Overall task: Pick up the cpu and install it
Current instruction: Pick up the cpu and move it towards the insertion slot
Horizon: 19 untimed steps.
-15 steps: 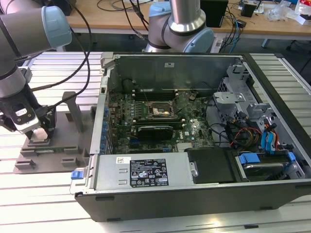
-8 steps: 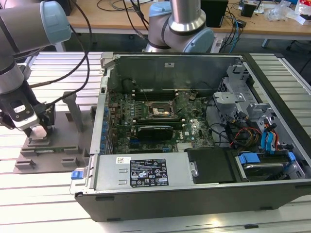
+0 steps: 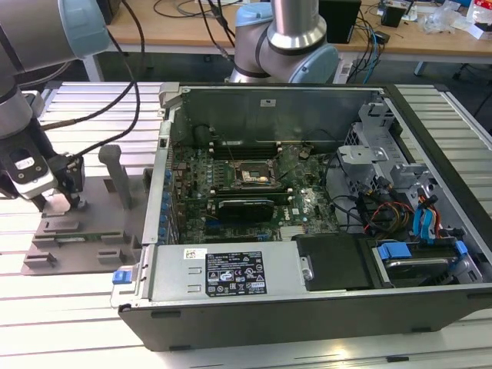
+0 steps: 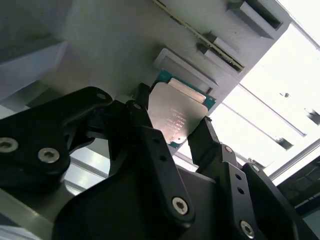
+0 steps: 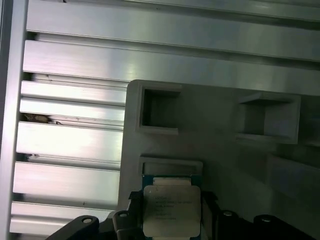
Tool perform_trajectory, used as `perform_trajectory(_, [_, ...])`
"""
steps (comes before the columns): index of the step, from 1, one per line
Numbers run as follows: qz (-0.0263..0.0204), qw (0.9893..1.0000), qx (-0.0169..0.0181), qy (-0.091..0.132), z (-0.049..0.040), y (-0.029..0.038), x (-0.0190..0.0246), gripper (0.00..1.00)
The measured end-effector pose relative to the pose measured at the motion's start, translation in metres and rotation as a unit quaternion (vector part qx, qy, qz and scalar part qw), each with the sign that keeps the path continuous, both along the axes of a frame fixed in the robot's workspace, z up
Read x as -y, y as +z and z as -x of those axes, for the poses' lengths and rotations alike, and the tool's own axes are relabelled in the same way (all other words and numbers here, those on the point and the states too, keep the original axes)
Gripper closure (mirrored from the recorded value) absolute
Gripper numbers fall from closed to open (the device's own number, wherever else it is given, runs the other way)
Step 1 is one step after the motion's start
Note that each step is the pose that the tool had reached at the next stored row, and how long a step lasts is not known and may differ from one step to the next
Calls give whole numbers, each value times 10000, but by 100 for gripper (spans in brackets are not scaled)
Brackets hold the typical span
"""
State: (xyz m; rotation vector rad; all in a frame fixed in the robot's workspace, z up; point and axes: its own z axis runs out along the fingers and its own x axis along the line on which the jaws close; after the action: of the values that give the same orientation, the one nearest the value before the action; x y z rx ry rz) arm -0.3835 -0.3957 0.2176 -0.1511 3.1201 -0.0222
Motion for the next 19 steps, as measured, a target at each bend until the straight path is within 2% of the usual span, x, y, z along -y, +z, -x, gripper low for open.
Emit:
perform_trajectory(2, [0, 10000, 0, 0, 0, 36, 0, 45])
perform_trajectory(6, [0, 10000, 0, 0, 0, 161, 0, 45])
perform_trajectory(13, [0, 10000, 0, 0, 0, 312, 0, 45])
perform_trajectory(19, [1, 10000, 0, 0, 0, 563, 0, 45])
